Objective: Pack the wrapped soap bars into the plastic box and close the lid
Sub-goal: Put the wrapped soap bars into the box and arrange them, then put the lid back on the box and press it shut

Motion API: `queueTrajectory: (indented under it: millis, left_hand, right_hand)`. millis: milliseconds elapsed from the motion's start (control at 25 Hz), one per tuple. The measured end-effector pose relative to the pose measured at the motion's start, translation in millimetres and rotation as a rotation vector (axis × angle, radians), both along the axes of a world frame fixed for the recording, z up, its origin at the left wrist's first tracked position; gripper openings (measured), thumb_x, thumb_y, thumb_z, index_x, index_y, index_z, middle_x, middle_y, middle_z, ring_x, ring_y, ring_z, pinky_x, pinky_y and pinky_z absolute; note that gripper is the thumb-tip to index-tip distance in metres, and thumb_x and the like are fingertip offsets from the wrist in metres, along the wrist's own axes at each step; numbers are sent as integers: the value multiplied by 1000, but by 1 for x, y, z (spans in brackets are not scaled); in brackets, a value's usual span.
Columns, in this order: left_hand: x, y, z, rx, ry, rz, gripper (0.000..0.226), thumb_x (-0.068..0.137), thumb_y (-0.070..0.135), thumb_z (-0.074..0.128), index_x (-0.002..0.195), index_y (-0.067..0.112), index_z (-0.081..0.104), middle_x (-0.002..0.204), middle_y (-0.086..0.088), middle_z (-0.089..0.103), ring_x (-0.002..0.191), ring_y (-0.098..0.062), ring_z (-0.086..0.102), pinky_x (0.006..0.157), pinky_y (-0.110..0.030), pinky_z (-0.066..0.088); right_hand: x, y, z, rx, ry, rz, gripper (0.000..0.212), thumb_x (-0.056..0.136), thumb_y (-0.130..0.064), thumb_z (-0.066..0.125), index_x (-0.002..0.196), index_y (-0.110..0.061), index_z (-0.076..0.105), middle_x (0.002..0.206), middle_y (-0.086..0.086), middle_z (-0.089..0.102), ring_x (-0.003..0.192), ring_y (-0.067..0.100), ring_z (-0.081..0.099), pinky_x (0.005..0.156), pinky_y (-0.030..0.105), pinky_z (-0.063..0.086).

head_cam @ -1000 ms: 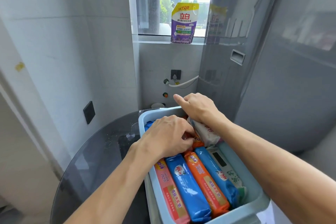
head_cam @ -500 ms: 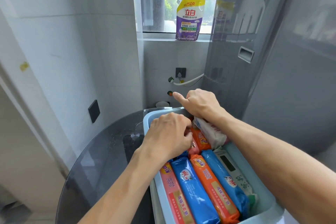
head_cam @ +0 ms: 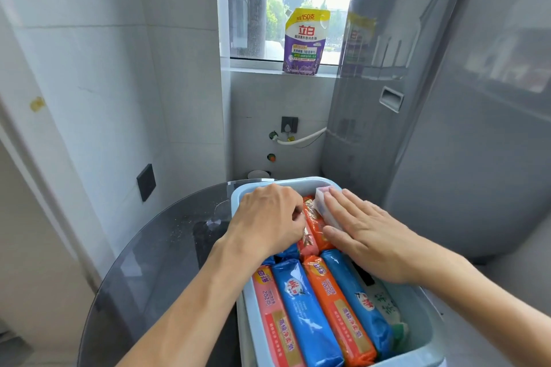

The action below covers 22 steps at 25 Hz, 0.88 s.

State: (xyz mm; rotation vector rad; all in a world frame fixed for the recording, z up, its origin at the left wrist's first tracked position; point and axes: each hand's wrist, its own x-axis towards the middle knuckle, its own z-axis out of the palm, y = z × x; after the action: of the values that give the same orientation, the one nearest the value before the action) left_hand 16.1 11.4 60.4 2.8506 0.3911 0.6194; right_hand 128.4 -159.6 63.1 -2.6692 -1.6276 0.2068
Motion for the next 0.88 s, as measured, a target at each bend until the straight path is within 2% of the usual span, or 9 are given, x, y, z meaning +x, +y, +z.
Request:
queueTrajectory:
  millis: [80, 200, 320, 400, 480, 600, 640, 720, 880]
  left_hand:
    - [1, -1, 0, -2, 9, -7, 26, 90, 41, 50, 88, 27, 73, 90, 6, 72, 85, -17, 65, 78, -36, 55]
    - [-3, -4, 6, -43, -19, -1, 26, 91, 40, 52, 93, 29, 75, 94, 6, 74, 88, -17, 67, 79, -37, 56]
    - [-20, -1, 8, -291, -218, 87, 18, 92, 35, 59, 93, 26, 76, 97, 5, 76, 87, -14, 68, 75, -33, 58]
    - [-37, 0, 3, -360, -310, 204, 18, 90, 30, 62, 103, 24, 73, 112, 4, 73, 102, -16, 64, 86, -31, 53]
    - [-55, 2, -5, -391, -239, 377, 40, 87, 31, 63, 127, 25, 61, 131, 3, 61, 116, -21, 54, 93, -32, 43]
    - [-77, -4, -10, -940, -96, 468, 55, 85, 36, 67, 135, 21, 50, 113, 2, 68, 94, -14, 69, 77, -30, 53]
    - [-81, -8, -10, -1130, -72, 407, 44, 85, 33, 68, 126, 18, 58, 101, 2, 75, 82, -13, 73, 72, -32, 57]
    - [-87, -16, -12, -1255, -71, 345, 26, 83, 18, 67, 110, 17, 64, 86, -2, 78, 77, -18, 76, 69, -36, 61]
    - [-92, -19, -5, -1454, -214, 276, 43, 73, -9, 51, 110, 10, 62, 97, -20, 73, 83, -32, 73, 63, -42, 61]
  right_hand:
    - [-8, 0, -1, -18, -38, -67, 82, 82, -78, -5, 152, -38, -19, 158, -19, -23, 146, 5, -20, 120, 33, -8]
    - [-4, 23, 4, 89, 20, -111, 66, 101, -56, 16, 157, -27, -4, 164, -13, -9, 151, 12, -7, 123, 35, 1]
    - [7, 14, 2, 524, 678, -226, 49, 106, -34, 37, 153, -21, 31, 158, -11, 29, 140, 2, 34, 112, 16, 26]
    - [7, -10, -11, 712, 1026, -395, 42, 100, -33, 51, 142, -24, 51, 145, -6, 51, 125, 11, 54, 103, 25, 40]
    - [1, -28, -23, 775, 1210, -581, 41, 87, -46, 65, 115, -17, 74, 117, 12, 73, 104, 32, 70, 91, 41, 54]
    - [-10, -43, -31, 775, 1403, -683, 53, 67, -51, 78, 103, -12, 78, 106, 25, 73, 100, 44, 69, 90, 52, 55]
    - [-15, -44, -30, 779, 1448, -700, 56, 66, -48, 79, 108, -11, 76, 108, 27, 72, 103, 45, 68, 94, 55, 52]
    - [-21, -40, -25, 862, 1412, -701, 50, 66, -42, 77, 102, -8, 77, 102, 27, 73, 90, 43, 71, 90, 57, 53]
    - [-38, -32, -10, 1054, 1246, -543, 27, 81, -30, 70, 89, -6, 79, 86, 23, 75, 70, 34, 71, 67, 43, 59]
